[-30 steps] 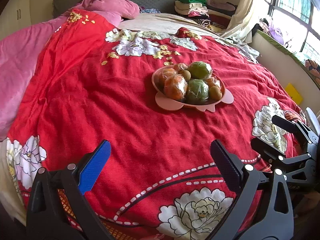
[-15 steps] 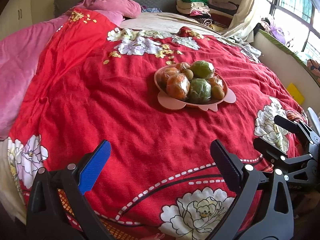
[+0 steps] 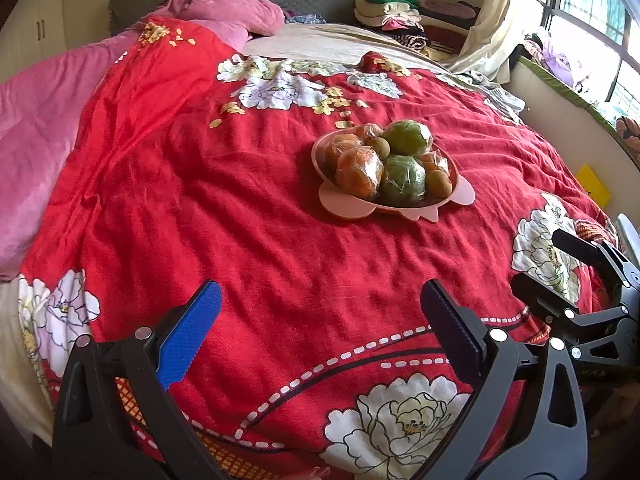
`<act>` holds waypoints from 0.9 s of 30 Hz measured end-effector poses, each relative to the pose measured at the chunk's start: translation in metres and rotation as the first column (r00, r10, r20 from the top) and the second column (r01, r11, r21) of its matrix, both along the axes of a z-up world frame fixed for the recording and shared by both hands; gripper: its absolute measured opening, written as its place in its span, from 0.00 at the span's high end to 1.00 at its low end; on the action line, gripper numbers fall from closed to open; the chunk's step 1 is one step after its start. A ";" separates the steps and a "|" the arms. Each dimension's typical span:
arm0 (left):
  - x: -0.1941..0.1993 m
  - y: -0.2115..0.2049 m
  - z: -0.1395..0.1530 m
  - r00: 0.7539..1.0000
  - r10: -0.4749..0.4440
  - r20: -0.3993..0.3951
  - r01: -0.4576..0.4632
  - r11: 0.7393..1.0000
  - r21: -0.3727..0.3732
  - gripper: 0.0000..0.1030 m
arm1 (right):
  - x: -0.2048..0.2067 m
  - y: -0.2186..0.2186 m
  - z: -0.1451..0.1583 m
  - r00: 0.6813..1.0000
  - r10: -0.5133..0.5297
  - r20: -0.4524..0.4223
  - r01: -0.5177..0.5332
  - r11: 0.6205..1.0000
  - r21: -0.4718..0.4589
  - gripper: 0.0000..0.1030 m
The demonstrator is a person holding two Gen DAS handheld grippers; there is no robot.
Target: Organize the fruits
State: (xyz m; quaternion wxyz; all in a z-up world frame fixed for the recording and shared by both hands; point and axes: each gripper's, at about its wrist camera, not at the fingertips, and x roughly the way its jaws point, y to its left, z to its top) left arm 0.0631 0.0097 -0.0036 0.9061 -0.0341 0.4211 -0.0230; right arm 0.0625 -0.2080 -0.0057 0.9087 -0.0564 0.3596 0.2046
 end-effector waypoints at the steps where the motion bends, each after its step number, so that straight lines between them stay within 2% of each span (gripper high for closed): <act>1: 0.000 -0.001 0.000 1.000 0.000 0.000 0.000 1.000 0.001 0.09 | 0.000 0.001 0.000 1.000 -0.001 0.000 0.001 1.000 0.001 0.04; 19: 0.006 0.004 0.000 1.000 0.009 -0.020 -0.009 1.000 -0.010 0.09 | 0.010 -0.015 -0.004 0.999 -0.041 -0.006 0.041 0.999 -0.012 0.04; 23: 0.012 0.019 0.009 0.997 0.073 0.032 -0.072 0.997 -0.018 0.09 | 0.025 -0.030 -0.007 0.995 -0.095 -0.013 0.095 0.995 -0.015 0.04; 25: 0.025 0.038 0.007 0.991 0.134 0.015 -0.134 0.991 -0.011 0.09 | 0.040 -0.048 -0.004 0.989 -0.147 -0.011 0.147 0.989 -0.022 0.04; 27: 0.041 0.054 0.002 0.982 0.188 -0.011 -0.188 0.981 0.040 0.09 | 0.057 -0.066 -0.003 0.979 -0.204 -0.003 0.203 0.978 -0.038 0.04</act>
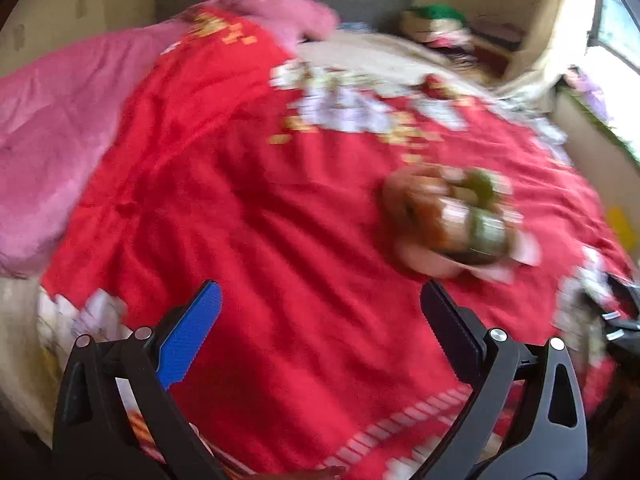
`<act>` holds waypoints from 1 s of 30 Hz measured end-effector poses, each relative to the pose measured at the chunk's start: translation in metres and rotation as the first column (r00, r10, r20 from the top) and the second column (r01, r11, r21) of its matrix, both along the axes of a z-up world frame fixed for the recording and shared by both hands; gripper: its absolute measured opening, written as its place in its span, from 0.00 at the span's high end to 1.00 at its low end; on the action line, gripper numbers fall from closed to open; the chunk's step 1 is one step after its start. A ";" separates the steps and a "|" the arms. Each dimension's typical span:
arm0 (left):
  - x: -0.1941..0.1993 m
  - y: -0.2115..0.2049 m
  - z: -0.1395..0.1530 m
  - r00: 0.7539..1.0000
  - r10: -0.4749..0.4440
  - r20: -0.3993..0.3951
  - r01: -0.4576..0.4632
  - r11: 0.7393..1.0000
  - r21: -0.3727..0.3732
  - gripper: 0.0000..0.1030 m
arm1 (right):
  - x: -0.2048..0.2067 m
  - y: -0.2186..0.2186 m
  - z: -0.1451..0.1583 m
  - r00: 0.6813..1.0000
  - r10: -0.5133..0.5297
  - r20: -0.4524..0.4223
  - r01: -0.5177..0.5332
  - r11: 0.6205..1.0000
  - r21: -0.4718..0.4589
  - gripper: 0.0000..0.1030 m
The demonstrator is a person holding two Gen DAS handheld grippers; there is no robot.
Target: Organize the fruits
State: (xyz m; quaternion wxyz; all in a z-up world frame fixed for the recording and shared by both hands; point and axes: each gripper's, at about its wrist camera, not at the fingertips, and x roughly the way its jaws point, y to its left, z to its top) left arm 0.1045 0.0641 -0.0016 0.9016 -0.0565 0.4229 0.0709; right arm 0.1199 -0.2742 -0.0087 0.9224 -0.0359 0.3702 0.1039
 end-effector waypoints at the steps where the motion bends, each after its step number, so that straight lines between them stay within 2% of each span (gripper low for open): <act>1: 0.012 0.013 -0.006 0.999 0.035 -0.011 -0.035 0.999 0.034 0.09 | 0.015 -0.015 0.000 0.998 -0.058 -0.003 0.058 0.998 -0.015 0.04; 3: 0.029 0.033 -0.016 0.997 0.081 -0.018 -0.080 0.994 0.078 0.09 | 0.044 -0.040 -0.004 0.992 -0.124 -0.030 0.123 0.992 -0.021 0.04; 5: 0.048 0.053 -0.034 0.990 0.126 -0.060 -0.119 0.986 0.115 0.09 | 0.081 -0.063 -0.018 0.977 -0.186 -0.101 0.183 0.982 -0.047 0.04; 7: 0.062 0.068 -0.051 0.989 0.113 -0.091 -0.106 0.991 0.081 0.08 | 0.111 -0.081 -0.043 0.951 -0.213 -0.223 0.217 0.976 -0.005 0.04; 8: 0.062 0.074 -0.056 0.992 0.101 -0.081 -0.098 0.994 0.040 0.08 | 0.115 -0.085 -0.050 0.947 -0.207 -0.245 0.219 0.976 0.022 0.04; 9: 0.060 0.076 -0.056 0.992 0.100 -0.074 -0.099 0.995 0.023 0.08 | 0.113 -0.086 -0.049 0.950 -0.207 -0.232 0.219 0.975 0.027 0.04; 11: 0.056 0.075 -0.055 0.993 0.101 -0.064 -0.099 0.994 0.036 0.08 | 0.106 -0.086 -0.045 0.954 -0.214 -0.208 0.223 0.975 0.019 0.04; 16: 0.046 0.079 -0.055 0.993 0.102 -0.053 -0.101 0.995 0.015 0.08 | 0.106 -0.093 -0.048 0.952 -0.208 -0.224 0.225 0.973 0.051 0.04; 30: 0.049 0.078 -0.055 0.993 0.102 -0.056 -0.101 0.995 0.016 0.08 | 0.109 -0.087 -0.047 0.952 -0.208 -0.225 0.225 0.973 0.049 0.04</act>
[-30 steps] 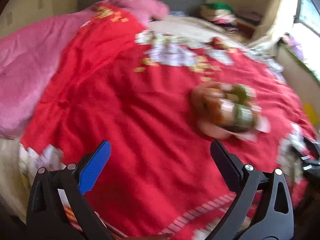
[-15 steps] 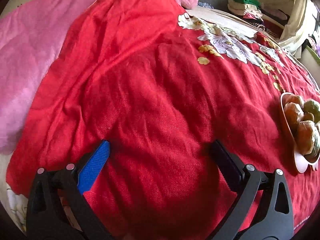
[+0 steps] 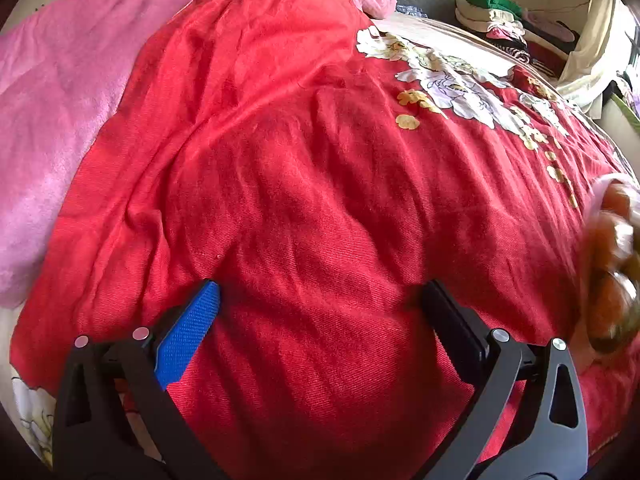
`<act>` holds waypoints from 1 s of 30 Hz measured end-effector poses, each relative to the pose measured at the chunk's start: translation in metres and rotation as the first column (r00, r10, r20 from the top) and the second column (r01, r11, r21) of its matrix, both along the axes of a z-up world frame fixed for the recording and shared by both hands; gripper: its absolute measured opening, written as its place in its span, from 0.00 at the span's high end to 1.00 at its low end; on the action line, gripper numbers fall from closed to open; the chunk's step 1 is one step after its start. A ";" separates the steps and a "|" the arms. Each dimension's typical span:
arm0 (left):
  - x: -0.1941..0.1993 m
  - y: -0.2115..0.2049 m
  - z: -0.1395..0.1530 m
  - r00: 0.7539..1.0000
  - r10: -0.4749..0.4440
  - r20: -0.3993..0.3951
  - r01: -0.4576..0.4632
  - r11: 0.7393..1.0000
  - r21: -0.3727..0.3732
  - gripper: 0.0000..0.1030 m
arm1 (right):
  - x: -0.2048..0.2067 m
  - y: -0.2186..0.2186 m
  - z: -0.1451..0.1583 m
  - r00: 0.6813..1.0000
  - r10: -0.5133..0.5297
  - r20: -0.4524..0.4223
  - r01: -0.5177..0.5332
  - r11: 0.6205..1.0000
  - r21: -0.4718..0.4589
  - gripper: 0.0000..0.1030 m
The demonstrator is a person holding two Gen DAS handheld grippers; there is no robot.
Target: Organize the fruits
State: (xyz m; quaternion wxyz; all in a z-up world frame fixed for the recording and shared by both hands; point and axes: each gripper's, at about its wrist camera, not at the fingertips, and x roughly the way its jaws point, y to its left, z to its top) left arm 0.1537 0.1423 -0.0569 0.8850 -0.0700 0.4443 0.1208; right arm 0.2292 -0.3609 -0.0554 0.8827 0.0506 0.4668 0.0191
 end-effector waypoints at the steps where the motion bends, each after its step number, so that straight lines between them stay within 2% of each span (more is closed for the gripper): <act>1: 0.000 0.000 0.000 1.000 0.000 -0.001 0.000 1.000 -0.001 0.08 | 0.000 0.000 0.000 1.000 0.000 0.000 0.000 1.000 -0.001 0.04; 30: -0.002 0.000 0.000 1.000 0.000 0.005 0.000 1.000 -0.004 0.08 | 0.000 0.000 0.000 1.000 -0.004 0.001 0.004 1.000 -0.001 0.04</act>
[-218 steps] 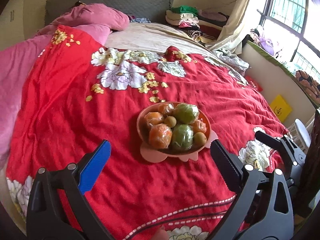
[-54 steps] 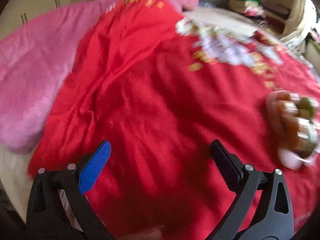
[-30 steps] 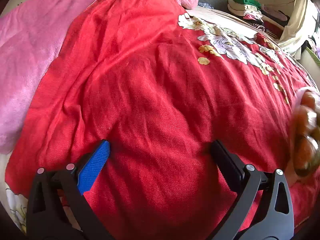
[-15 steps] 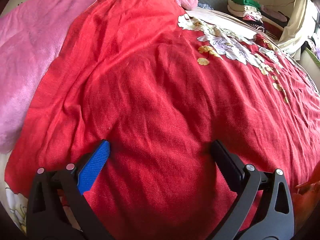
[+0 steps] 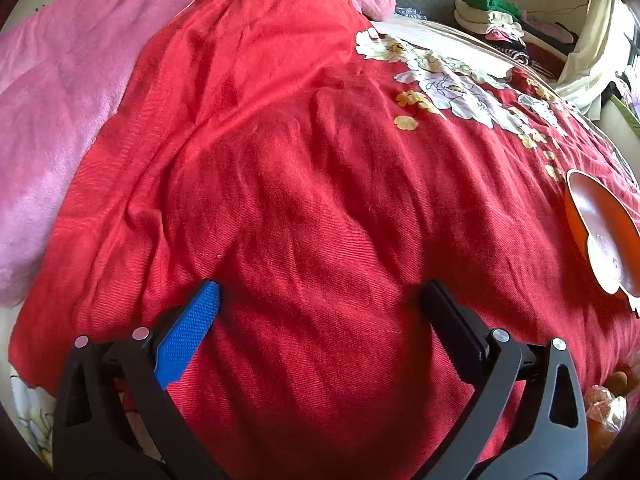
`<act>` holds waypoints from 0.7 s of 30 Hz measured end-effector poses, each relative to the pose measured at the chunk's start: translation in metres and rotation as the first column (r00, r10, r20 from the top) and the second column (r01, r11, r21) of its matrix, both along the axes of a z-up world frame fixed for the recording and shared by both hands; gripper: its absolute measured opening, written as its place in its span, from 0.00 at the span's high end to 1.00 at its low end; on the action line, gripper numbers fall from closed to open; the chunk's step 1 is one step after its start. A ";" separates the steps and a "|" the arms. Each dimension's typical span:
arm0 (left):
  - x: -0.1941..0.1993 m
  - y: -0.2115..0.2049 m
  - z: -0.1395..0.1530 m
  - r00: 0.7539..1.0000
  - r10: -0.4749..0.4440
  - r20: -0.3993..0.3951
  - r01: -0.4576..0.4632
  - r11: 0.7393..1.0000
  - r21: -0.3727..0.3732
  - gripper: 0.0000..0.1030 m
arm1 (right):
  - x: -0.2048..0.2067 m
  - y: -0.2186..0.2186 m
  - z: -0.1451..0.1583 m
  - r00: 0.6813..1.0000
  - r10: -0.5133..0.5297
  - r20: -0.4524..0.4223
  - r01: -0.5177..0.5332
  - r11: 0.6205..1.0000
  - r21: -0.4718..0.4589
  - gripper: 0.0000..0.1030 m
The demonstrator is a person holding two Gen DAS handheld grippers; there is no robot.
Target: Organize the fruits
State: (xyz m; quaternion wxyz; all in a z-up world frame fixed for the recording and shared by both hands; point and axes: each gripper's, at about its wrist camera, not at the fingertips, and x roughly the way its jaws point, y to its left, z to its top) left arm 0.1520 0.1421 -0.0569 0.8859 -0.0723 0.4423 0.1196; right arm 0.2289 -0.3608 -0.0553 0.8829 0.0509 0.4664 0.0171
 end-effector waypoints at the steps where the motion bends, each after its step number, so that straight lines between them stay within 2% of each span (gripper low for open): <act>1: 0.000 0.000 0.000 1.000 -0.001 0.000 0.001 1.000 0.004 0.08 | 0.000 0.000 0.000 1.000 0.000 -0.001 0.000 1.000 -0.001 0.04; 21: 0.001 0.000 0.000 1.000 -0.001 -0.001 0.001 1.000 0.005 0.08 | 0.000 0.000 0.000 1.000 -0.001 0.000 0.001 1.000 0.000 0.04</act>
